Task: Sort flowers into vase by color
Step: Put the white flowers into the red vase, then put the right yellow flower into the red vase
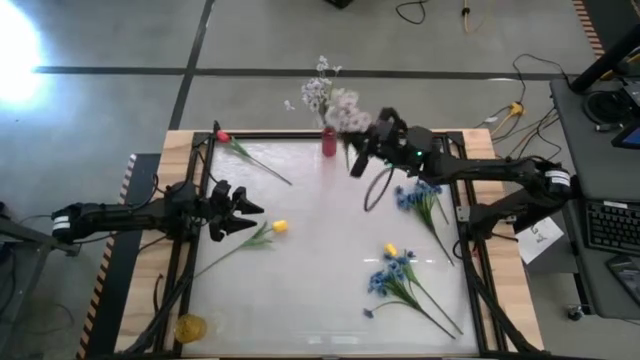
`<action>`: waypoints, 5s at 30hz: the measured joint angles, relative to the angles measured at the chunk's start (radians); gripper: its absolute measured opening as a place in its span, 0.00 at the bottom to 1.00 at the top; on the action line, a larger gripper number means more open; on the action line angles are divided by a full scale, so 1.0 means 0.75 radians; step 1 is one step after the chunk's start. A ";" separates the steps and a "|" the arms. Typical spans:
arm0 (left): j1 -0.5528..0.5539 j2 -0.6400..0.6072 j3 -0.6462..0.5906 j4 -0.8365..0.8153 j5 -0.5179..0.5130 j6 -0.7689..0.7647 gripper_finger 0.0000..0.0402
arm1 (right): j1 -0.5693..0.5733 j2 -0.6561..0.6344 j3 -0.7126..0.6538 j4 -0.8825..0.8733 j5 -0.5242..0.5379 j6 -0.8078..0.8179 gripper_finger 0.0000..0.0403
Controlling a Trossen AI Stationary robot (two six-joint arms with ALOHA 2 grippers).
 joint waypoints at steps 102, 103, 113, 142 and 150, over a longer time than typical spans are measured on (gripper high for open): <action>0.000 0.000 0.000 0.000 0.000 0.000 0.67 | 0.197 0.028 0.144 -1.193 -0.041 0.311 0.64; 0.001 0.000 0.000 0.000 0.000 0.000 0.67 | 0.250 0.031 0.144 -1.206 -0.014 0.344 0.64; 0.000 0.000 0.000 0.000 0.000 -0.001 0.67 | 0.744 0.117 0.175 -1.277 0.251 1.029 0.62; 0.000 0.000 0.000 0.000 0.000 0.000 0.67 | 1.102 0.133 0.306 -2.159 -0.029 1.480 0.62; 0.002 0.003 -0.001 0.137 -0.271 -0.247 0.67 | 1.270 0.133 0.319 -2.141 -0.024 1.770 0.62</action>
